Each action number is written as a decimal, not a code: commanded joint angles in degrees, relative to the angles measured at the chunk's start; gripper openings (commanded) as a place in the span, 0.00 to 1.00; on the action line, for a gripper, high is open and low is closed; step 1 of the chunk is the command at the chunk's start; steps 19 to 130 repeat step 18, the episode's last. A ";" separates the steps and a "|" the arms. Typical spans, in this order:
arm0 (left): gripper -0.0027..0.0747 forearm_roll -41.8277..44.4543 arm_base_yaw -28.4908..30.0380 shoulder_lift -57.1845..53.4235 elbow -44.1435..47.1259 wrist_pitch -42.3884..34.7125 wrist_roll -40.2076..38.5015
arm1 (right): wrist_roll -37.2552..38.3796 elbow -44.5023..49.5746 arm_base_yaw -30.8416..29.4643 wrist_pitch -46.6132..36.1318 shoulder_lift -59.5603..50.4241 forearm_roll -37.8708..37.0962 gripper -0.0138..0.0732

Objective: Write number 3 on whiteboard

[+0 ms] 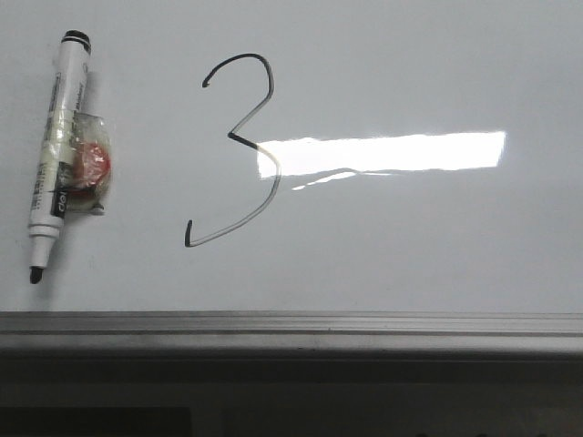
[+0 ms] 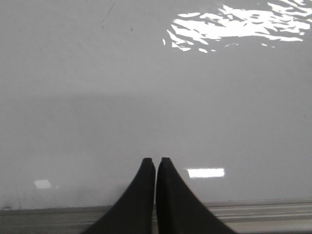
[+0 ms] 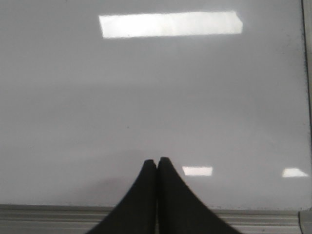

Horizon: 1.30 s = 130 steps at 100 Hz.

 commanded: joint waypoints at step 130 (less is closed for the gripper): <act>0.01 0.06 0.16 -1.39 1.81 -3.35 -0.46 | -0.05 1.41 -0.31 -0.66 -0.84 -0.47 0.10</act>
